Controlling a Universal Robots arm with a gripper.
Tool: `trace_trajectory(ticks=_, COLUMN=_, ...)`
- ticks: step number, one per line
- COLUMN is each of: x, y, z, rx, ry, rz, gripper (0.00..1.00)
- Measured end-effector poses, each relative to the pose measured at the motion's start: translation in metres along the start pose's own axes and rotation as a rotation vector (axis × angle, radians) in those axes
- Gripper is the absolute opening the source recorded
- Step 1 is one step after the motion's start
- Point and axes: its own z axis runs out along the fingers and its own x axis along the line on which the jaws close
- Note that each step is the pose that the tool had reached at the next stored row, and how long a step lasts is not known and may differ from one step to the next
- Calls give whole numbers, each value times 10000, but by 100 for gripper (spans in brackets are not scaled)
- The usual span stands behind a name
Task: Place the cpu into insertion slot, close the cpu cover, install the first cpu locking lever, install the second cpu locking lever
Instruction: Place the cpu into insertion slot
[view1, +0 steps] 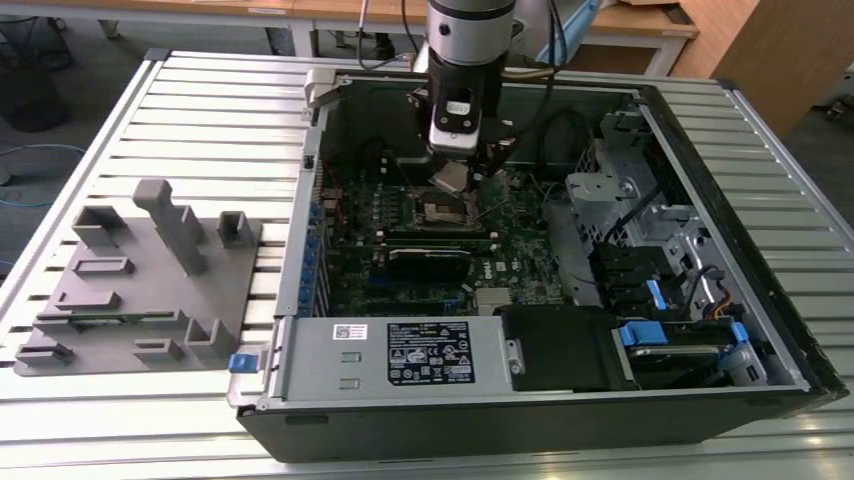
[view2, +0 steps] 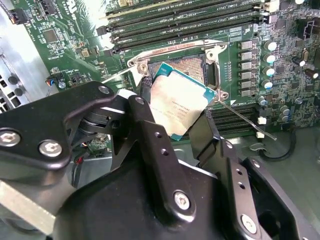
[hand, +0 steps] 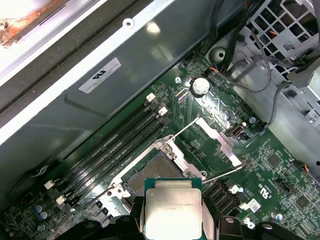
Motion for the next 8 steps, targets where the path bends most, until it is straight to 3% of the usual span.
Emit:
trace_trajectory(ticks=4, x=0, y=0, z=1, rx=6, ry=-13, rz=159, gripper=54)
trace_trajectory(ticks=8, x=0, y=0, z=4, rx=34, ry=-65, rz=847, gripper=54)
